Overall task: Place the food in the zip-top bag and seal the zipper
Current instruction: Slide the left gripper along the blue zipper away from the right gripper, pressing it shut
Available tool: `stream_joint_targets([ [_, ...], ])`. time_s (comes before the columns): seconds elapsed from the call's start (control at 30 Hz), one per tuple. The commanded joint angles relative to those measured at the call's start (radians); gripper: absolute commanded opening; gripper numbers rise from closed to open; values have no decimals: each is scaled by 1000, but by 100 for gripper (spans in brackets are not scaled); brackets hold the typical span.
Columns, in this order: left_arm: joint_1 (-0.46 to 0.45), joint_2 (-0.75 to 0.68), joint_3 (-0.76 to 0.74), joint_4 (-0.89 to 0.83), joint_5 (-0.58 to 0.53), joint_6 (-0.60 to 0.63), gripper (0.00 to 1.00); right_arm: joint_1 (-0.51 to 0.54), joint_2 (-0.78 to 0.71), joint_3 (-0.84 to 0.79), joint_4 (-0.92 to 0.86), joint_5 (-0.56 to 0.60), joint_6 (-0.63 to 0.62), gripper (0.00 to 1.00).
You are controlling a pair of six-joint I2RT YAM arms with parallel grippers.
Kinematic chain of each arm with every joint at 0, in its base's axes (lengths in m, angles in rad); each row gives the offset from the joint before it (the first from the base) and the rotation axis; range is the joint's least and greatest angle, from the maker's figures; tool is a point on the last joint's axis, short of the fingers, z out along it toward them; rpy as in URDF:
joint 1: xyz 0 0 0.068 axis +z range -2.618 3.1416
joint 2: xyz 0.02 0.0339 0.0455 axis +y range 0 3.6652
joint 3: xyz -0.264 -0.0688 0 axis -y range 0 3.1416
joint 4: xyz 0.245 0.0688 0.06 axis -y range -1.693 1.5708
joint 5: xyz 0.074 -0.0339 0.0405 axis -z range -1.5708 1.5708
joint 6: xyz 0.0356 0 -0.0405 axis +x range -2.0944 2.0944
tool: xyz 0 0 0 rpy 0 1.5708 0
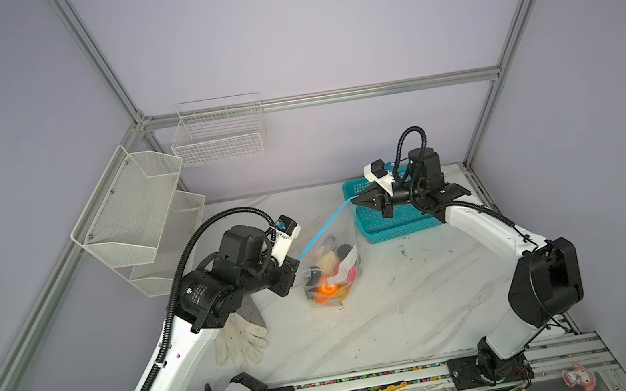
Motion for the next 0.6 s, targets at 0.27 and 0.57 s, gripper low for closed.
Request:
stream_joint_targets([
  [0.27, 5, 46, 31, 1, 37, -44, 35, 0, -9, -31, 157, 0, 91, 0],
  [0.57, 8, 270, 252, 207, 31, -184, 61, 35, 7, -41, 178, -8, 107, 0],
])
